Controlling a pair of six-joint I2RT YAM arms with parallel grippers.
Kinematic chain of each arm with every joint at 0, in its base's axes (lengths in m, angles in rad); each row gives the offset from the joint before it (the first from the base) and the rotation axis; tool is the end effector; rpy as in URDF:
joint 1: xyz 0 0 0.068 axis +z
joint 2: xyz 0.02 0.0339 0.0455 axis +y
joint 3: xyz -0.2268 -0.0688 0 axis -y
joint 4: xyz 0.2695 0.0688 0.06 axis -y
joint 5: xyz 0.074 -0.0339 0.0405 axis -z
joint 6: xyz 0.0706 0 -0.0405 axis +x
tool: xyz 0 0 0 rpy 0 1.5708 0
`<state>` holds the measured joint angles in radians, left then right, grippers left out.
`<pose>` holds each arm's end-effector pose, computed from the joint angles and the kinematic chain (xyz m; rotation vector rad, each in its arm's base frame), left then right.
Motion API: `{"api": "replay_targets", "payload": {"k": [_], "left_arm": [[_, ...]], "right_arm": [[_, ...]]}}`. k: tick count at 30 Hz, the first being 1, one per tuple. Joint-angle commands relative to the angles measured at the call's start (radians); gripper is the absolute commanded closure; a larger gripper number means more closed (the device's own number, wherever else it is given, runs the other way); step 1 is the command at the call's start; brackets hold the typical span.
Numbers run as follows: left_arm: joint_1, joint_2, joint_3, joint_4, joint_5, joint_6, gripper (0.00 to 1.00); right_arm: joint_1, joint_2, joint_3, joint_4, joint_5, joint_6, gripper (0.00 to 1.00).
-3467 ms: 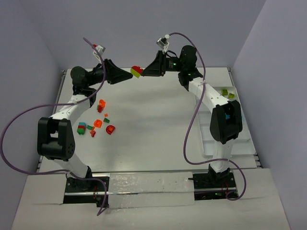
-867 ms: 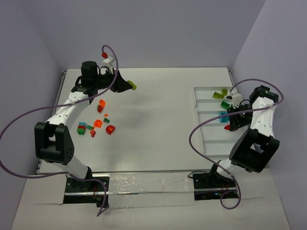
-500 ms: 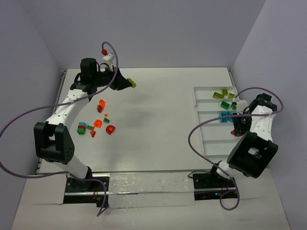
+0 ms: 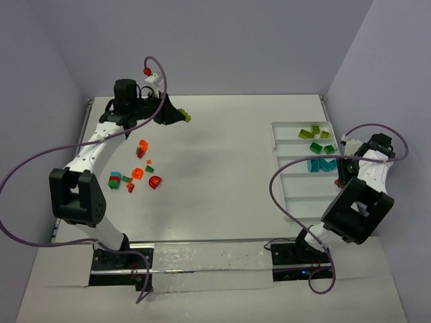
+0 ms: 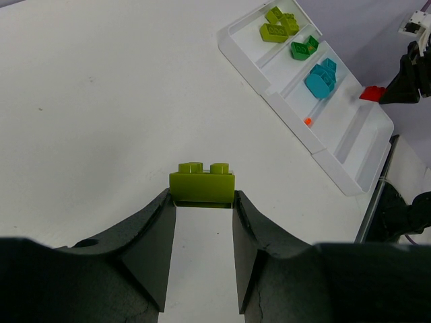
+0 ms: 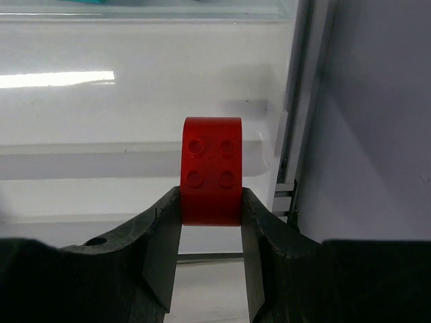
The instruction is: Sort the legos into containers by color
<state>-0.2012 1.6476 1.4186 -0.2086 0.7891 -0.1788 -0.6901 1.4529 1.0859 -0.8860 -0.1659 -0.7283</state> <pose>0.4070 -0.1341 0.2845 0.5377 1.9416 -1.0303 0.2475 -0.1892 0.1616 -0.0905 2.7901 -0.1152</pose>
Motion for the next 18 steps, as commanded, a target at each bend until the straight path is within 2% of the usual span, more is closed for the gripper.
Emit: {"api": "replay_targets", "payload": {"k": [1, 12, 14, 18], "left_arm": [[-0.003, -0.005, 0.043, 0.001, -0.004, -0.002, 1.0], [-0.004, 0.008, 0.057, -0.012, -0.004, 0.002, 1.0], [-0.004, 0.013, 0.066, -0.019, -0.005, 0.009, 1.0], [-0.004, 0.018, 0.076, -0.024, -0.008, 0.016, 1.0]], "right_arm": [[-0.021, 0.037, 0.014, 0.048, 0.011, 0.01, 1.0], [-0.026, 0.101, 0.019, 0.114, 0.002, 0.055, 0.99], [-0.023, 0.11, 0.014, 0.121, -0.001, 0.056, 0.9], [-0.023, 0.127, 0.007, 0.113, 0.016, 0.045, 0.51]]}}
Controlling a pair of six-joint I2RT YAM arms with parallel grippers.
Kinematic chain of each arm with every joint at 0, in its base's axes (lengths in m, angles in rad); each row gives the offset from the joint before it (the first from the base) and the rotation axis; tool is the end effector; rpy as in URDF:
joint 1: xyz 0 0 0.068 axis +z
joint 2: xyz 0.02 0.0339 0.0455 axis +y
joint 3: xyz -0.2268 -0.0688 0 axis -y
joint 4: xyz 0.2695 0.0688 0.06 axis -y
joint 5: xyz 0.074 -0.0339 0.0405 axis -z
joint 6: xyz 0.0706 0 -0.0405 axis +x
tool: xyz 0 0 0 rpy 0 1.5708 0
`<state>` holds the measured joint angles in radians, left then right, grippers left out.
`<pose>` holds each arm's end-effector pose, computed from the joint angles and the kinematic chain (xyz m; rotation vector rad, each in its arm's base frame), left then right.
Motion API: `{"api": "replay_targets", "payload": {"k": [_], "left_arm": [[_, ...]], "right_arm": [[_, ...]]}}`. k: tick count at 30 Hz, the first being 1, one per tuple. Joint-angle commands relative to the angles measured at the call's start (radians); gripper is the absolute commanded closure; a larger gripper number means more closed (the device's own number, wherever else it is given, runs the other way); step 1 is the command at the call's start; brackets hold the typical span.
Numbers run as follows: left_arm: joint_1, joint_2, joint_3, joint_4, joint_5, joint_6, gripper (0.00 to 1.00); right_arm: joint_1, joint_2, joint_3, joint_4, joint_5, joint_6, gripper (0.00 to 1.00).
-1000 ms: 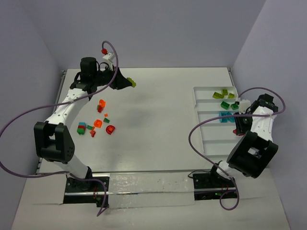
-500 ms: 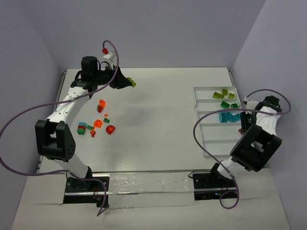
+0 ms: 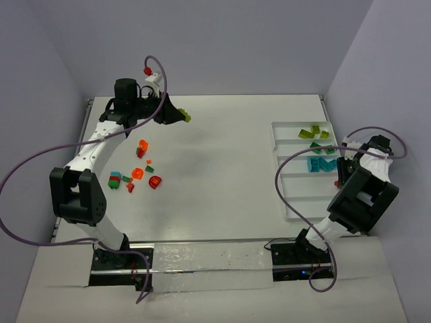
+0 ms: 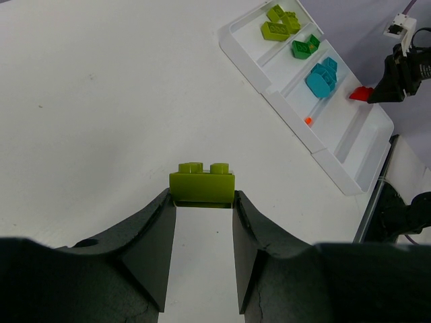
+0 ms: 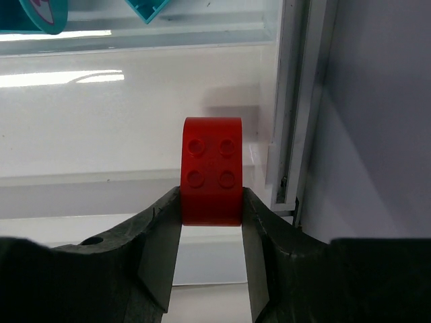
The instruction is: Sort the legos into containers by color
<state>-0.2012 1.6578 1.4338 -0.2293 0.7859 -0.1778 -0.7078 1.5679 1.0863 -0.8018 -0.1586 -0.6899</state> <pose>0.4086 -0.1343 0.2838 0.5318 1.9574 -1.0306 0.2555 -0.2039 0.1308 -0.0072 2.8193 -0.0909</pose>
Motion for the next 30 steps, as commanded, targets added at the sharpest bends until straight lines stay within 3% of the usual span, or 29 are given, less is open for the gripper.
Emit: {"api": "replay_targets", "payload": {"k": [1, 3, 6, 8, 12, 16, 20, 26, 30], "left_arm": [[-0.004, 0.007, 0.06, 0.0, -0.004, 0.015, 1.0], [-0.004, 0.004, 0.054, 0.005, -0.003, 0.015, 1.0], [-0.004, 0.003, 0.048, 0.013, 0.005, 0.016, 1.0], [-0.004, 0.004, 0.045, 0.015, 0.013, 0.021, 1.0], [-0.006, -0.016, 0.017, 0.067, 0.112, 0.05, 1.0], [-0.034, -0.024, -0.016, 0.105, 0.211, 0.116, 1.0], [-0.064, -0.018, -0.026, 0.148, 0.314, 0.203, 1.0], [-0.09, 0.02, -0.06, 0.486, 0.451, -0.18, 1.0], [-0.107, 0.042, -0.083, 0.675, 0.41, -0.425, 1.0]], "right_arm": [[-0.007, 0.005, 0.004, 0.027, 0.008, 0.006, 0.45], [-0.005, -0.008, 0.012, 0.019, -0.001, 0.007, 0.34], [-0.005, -0.024, 0.055, -0.024, -0.018, 0.011, 0.26], [-0.005, -0.032, 0.089, -0.061, -0.029, 0.012, 0.26], [0.017, -0.086, 0.254, -0.191, -0.195, 0.022, 0.27], [0.179, -0.118, 0.375, -0.273, -0.44, 0.132, 0.29], [0.412, -0.148, 0.405, -0.203, -0.626, 0.285, 0.3], [0.675, -0.163, 0.391, 0.022, -0.743, 0.378, 0.32], [0.832, -0.172, 0.382, 0.151, -0.672, 0.406, 0.36]]}}
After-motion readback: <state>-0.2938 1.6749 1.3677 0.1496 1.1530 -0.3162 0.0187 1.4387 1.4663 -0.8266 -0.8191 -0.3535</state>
